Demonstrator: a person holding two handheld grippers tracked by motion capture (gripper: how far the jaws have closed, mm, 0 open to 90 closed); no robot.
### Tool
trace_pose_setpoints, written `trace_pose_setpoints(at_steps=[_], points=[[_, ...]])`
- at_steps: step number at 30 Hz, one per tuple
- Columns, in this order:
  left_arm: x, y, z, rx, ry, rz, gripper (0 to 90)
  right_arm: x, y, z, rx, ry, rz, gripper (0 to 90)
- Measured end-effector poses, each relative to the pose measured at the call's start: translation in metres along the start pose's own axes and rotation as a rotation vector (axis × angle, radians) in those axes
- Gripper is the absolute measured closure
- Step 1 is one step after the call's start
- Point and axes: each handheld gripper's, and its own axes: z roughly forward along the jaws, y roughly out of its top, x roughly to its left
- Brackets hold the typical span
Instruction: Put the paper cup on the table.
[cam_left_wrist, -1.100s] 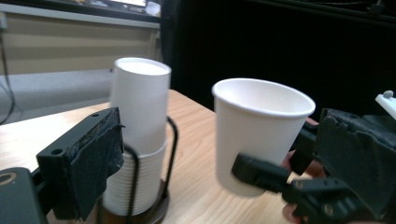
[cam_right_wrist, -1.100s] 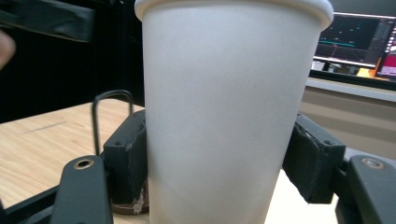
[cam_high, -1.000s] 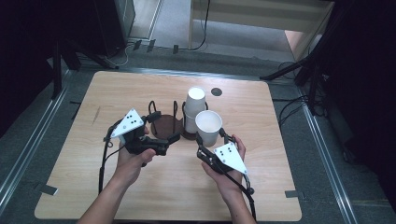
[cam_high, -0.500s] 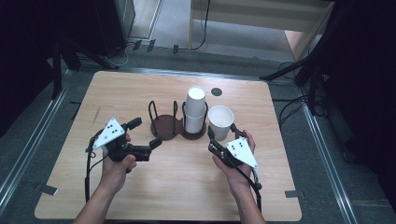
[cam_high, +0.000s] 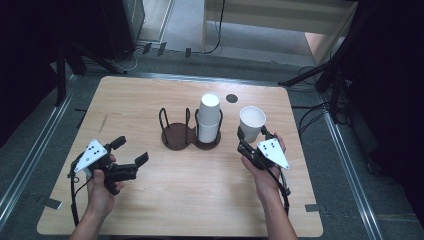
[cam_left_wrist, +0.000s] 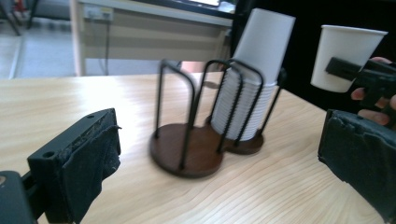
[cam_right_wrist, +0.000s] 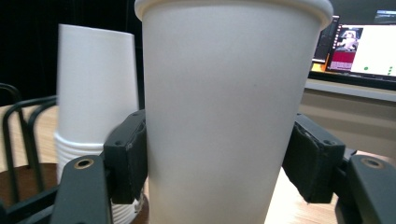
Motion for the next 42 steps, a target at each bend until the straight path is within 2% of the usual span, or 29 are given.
trace_pose_setpoints(at_steps=[10,11,16,18,21,24,28,30,31,33,37,39,42], points=[[0.036,-0.018,-0.039,-0.020,0.112,-0.060,0.0,-0.015,-0.016,0.014,0.051,-0.036,0.050,31.1],[0.040,-0.019,-0.043,-0.021,0.126,-0.056,0.0,-0.018,-0.017,0.015,0.059,-0.046,0.047,31.1],[0.054,-0.029,-0.059,-0.001,0.193,-0.027,0.0,-0.031,-0.022,0.018,0.078,-0.076,0.096,31.1],[0.058,-0.033,-0.064,0.015,0.227,0.004,0.0,-0.036,-0.025,0.020,0.091,-0.086,0.098,31.1],[0.060,-0.036,-0.066,0.028,0.255,0.024,0.0,-0.040,-0.031,0.022,0.115,-0.098,0.114,30.9],[0.061,-0.039,-0.065,0.070,0.276,0.073,0.0,-0.045,-0.035,0.024,0.130,-0.108,0.141,30.9],[0.063,-0.042,-0.064,0.093,0.284,0.098,0.0,-0.051,-0.039,0.028,0.149,-0.122,0.171,31.1],[0.066,-0.044,-0.065,0.112,0.308,0.114,0.0,-0.053,-0.042,0.029,0.170,-0.124,0.168,31.2],[0.067,-0.044,-0.066,0.109,0.308,0.109,0.0,-0.055,-0.045,0.030,0.185,-0.129,0.172,31.2],[0.070,-0.045,-0.069,0.100,0.310,0.092,0.0,-0.058,-0.043,0.031,0.177,-0.137,0.183,31.2],[0.075,-0.049,-0.071,0.109,0.308,0.088,0.0,-0.063,-0.042,0.039,0.237,-0.147,0.155,31.1],[0.076,-0.050,-0.071,0.104,0.304,0.075,0.0,-0.064,-0.045,0.042,0.283,-0.154,0.166,31.1],[0.079,-0.051,-0.073,0.087,0.299,0.058,0.0,-0.064,-0.049,0.046,0.323,-0.160,0.159,31.0]])
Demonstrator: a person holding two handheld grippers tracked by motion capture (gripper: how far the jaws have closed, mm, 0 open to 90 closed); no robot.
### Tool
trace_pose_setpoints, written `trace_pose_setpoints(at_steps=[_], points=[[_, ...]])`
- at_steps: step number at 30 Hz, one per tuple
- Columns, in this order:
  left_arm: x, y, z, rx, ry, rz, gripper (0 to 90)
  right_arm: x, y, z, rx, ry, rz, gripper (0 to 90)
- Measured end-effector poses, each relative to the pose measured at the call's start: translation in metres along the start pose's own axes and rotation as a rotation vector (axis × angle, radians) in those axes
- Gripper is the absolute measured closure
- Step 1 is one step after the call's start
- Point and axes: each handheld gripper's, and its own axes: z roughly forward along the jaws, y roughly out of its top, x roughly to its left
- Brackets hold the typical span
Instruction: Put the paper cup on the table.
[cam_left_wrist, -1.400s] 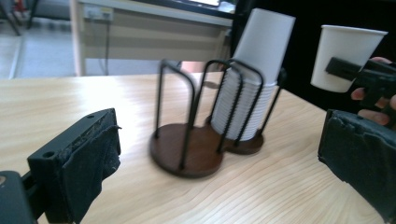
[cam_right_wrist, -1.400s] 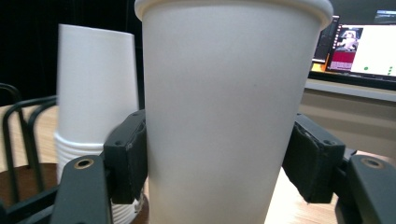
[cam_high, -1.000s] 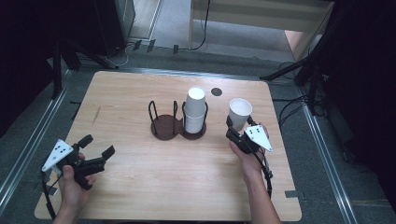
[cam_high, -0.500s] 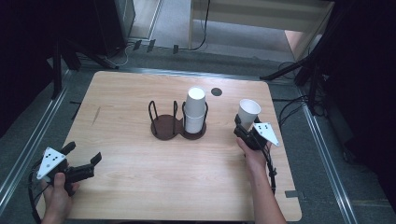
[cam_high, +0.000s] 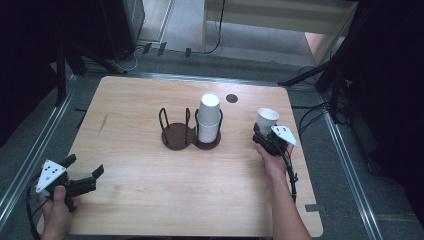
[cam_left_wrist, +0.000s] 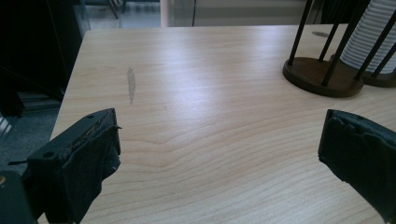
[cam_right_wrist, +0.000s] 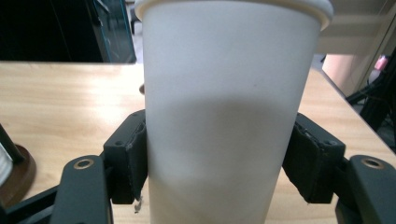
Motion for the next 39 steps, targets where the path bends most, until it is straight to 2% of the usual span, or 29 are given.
trace_pose_setpoints(at_steps=[5,7,10,13,18,23,27,31,39], points=[[0.005,-0.002,-0.002,-0.023,-0.006,-0.052,0.0,0.003,-0.006,0.006,0.079,-0.002,-0.054,31.2],[0.007,-0.002,-0.002,-0.029,-0.004,-0.063,0.0,0.003,-0.005,0.008,0.116,0.012,-0.060,31.3],[0.007,-0.002,-0.002,-0.031,-0.007,-0.066,0.0,0.002,-0.004,0.009,0.130,0.005,-0.056,31.4],[0.007,-0.002,-0.002,-0.031,-0.010,-0.066,0.0,0.000,-0.002,0.010,0.138,-0.006,-0.045,31.4],[0.007,-0.002,-0.002,-0.031,-0.016,-0.061,0.0,0.003,-0.003,0.010,0.156,-0.008,-0.071,31.1],[0.007,-0.002,-0.001,-0.028,-0.019,-0.058,0.0,0.003,-0.003,0.010,0.159,-0.012,-0.067,30.7],[0.006,-0.002,0.000,-0.024,-0.023,-0.052,0.0,0.003,-0.003,0.007,0.164,-0.015,-0.067,30.5],[0.006,-0.001,0.000,-0.022,-0.024,-0.051,0.0,0.001,-0.004,0.003,0.173,-0.008,-0.043,30.5],[0.006,-0.002,0.000,-0.019,-0.024,-0.049,0.0,0.002,-0.007,-0.003,0.180,-0.026,-0.059,29.6]])
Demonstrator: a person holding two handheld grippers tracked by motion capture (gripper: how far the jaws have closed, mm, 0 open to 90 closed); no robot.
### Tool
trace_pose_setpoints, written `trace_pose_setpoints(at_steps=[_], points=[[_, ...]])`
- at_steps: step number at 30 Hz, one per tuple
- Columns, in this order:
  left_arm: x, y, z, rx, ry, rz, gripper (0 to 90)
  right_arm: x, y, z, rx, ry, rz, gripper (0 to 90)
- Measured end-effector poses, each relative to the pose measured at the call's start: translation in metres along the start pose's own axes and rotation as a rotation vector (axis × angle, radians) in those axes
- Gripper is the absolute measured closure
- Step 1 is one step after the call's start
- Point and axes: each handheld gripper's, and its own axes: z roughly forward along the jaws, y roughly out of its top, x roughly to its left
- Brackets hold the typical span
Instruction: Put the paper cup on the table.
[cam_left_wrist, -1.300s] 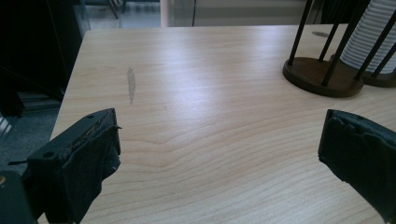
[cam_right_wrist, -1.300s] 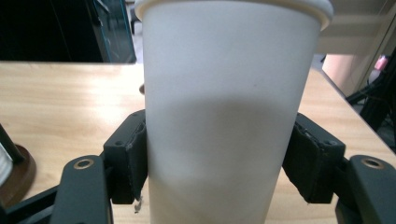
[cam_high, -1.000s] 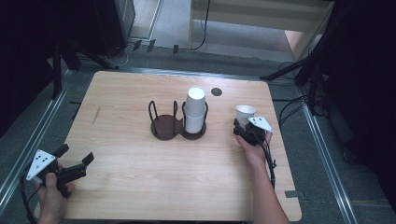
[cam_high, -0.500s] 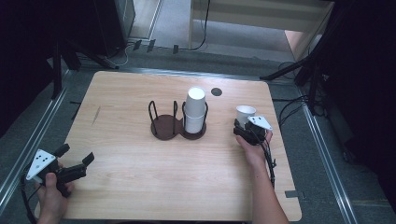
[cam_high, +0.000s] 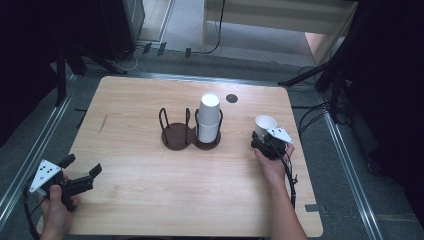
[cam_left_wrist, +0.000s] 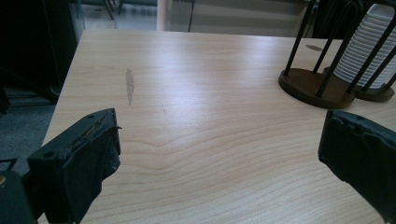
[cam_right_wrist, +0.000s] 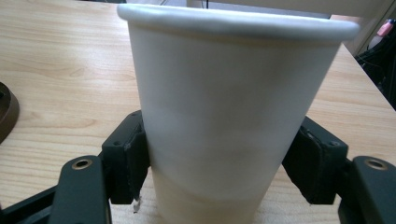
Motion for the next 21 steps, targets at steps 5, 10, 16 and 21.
trace_pose_setpoints(at_steps=[5,10,16,21], points=[[0.001,0.000,0.000,-0.003,-0.001,-0.006,0.0,0.003,-0.003,-0.002,0.000,-0.011,-0.045,28.8],[0.001,0.000,-0.001,-0.005,-0.002,-0.010,0.0,0.004,-0.003,-0.003,-0.010,-0.017,-0.053,26.4],[0.000,0.000,-0.001,-0.002,-0.002,-0.007,0.0,0.000,-0.004,-0.006,-0.022,0.029,-0.028,15.9],[0.001,-0.001,-0.001,-0.003,-0.003,-0.009,0.0,-0.004,-0.006,-0.011,-0.046,0.066,-0.007,10.3]])
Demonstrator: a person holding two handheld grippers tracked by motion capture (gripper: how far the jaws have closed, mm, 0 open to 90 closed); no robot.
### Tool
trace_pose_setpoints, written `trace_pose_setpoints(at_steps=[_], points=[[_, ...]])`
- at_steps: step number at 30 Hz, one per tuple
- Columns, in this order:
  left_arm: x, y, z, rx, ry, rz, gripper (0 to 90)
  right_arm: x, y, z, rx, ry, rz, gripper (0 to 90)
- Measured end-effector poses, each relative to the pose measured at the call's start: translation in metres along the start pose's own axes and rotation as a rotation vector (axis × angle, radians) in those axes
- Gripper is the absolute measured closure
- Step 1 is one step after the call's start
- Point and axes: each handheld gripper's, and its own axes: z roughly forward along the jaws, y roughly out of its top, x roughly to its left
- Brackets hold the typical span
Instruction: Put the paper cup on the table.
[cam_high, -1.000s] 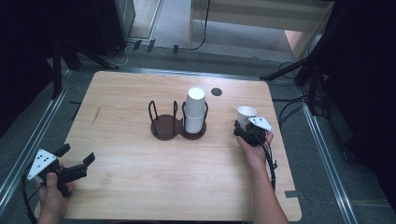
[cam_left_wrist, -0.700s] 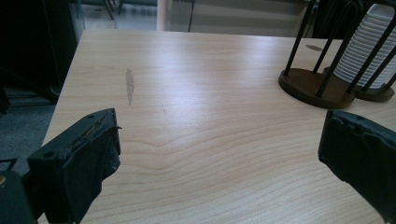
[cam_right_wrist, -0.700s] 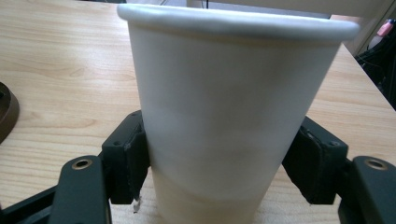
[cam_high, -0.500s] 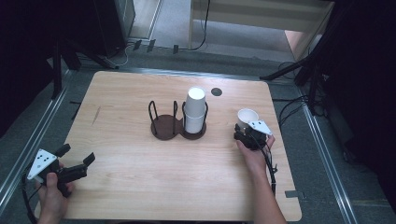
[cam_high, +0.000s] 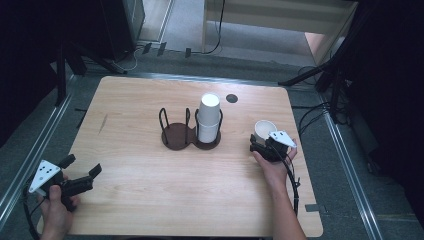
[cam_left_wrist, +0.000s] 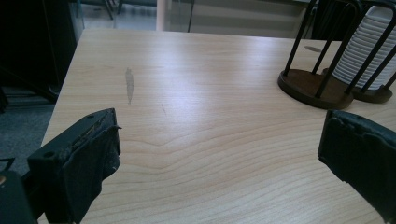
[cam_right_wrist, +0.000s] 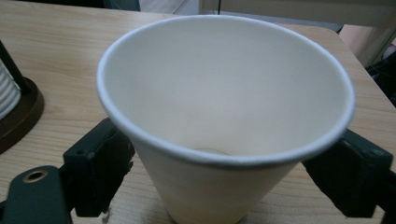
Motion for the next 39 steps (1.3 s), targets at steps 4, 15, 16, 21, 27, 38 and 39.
trace_pose_setpoints(at_steps=[4,15,16,21,27,38,39], points=[[-0.001,0.000,0.000,0.001,-0.001,0.001,0.0,0.000,-0.002,-0.007,-0.015,0.008,-0.005,4.9],[-0.001,0.000,0.001,0.006,-0.007,0.008,0.0,-0.004,-0.010,-0.027,-0.041,0.013,0.019,2.0],[-0.001,0.000,0.001,0.007,-0.009,0.009,0.0,-0.005,-0.010,-0.029,-0.045,0.018,0.023,1.8],[-0.002,-0.001,0.001,0.006,-0.010,0.006,0.0,-0.010,-0.013,-0.040,-0.059,0.033,0.049,1.8],[-0.003,-0.001,0.001,0.009,-0.012,0.012,0.0,-0.010,-0.015,-0.053,-0.075,0.040,0.028,1.8],[-0.004,-0.001,0.002,0.015,-0.016,0.020,0.0,-0.015,-0.015,-0.081,-0.112,0.052,0.032,2.0],[-0.004,-0.001,0.002,0.016,-0.016,0.021,0.0,-0.017,-0.016,-0.083,-0.115,0.051,0.033,2.1]])
